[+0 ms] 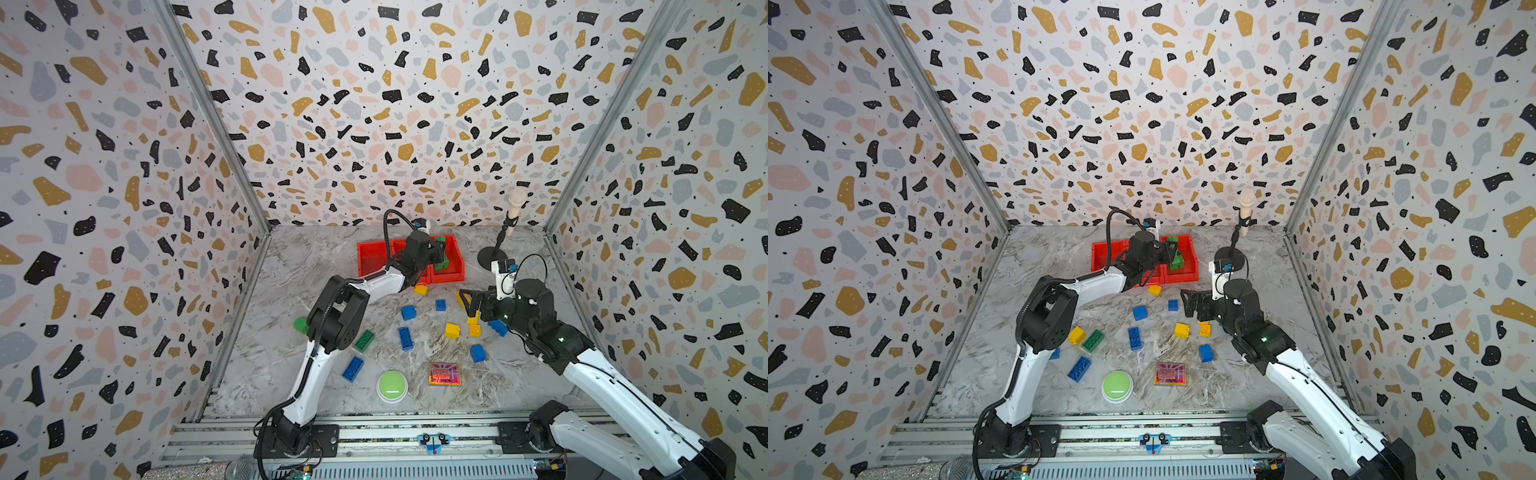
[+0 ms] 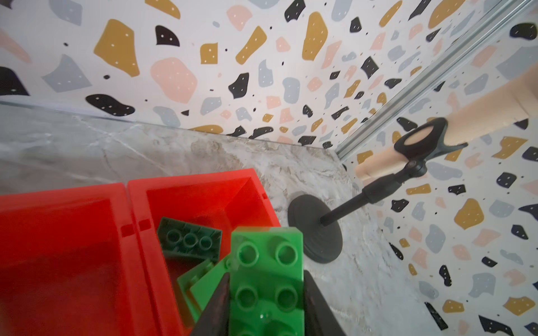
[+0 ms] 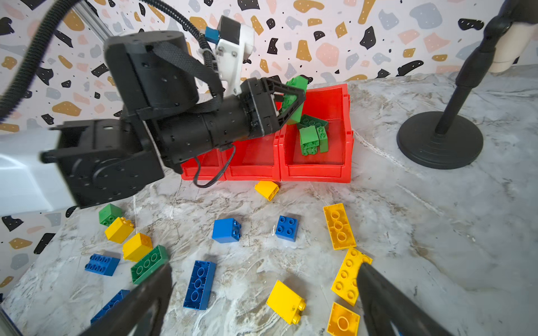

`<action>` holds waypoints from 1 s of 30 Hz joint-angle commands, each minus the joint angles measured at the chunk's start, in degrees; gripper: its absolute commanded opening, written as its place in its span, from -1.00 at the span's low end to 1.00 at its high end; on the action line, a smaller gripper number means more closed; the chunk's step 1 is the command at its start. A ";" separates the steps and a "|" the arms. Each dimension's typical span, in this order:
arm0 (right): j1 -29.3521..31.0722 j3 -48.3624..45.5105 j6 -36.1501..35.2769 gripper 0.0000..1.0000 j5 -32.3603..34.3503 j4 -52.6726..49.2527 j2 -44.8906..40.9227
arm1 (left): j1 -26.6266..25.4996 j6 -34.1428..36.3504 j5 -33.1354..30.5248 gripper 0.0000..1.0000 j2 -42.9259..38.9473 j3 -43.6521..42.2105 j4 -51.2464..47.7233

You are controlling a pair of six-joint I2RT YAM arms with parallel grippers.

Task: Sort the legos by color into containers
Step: 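Carry the green brick with the left gripper into the same bin and release, then lower the left gripper onto a bright green tall brick and grasp it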

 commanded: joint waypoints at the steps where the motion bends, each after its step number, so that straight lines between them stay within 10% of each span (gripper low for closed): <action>1: -0.78 0.24 0.24 0.98 0.08 -1.31 -1.35 | -0.21 -3.22 -0.87 -0.50 1.57 3.59 7.94; 7: -3.13 0.10 -0.26 0.98 -1.74 -1.24 -0.71 | -0.19 -3.25 -1.89 0.41 5.68 10.37 5.56; 14: -4.15 0.28 -0.53 0.97 -3.74 0.51 0.83 | -0.74 -1.92 -2.75 0.67 0.83 9.86 2.12; 23: -2.56 0.32 -0.09 0.98 -7.84 4.72 5.28 | -0.75 -0.63 -27.35 0.65 -34.86 -29.92 -14.91; 30: 3.37 4.28 -0.25 0.98 -7.46 7.75 14.45 | 1.70 -13.34 -42.69 0.94 -64.37 -56.90 -32.45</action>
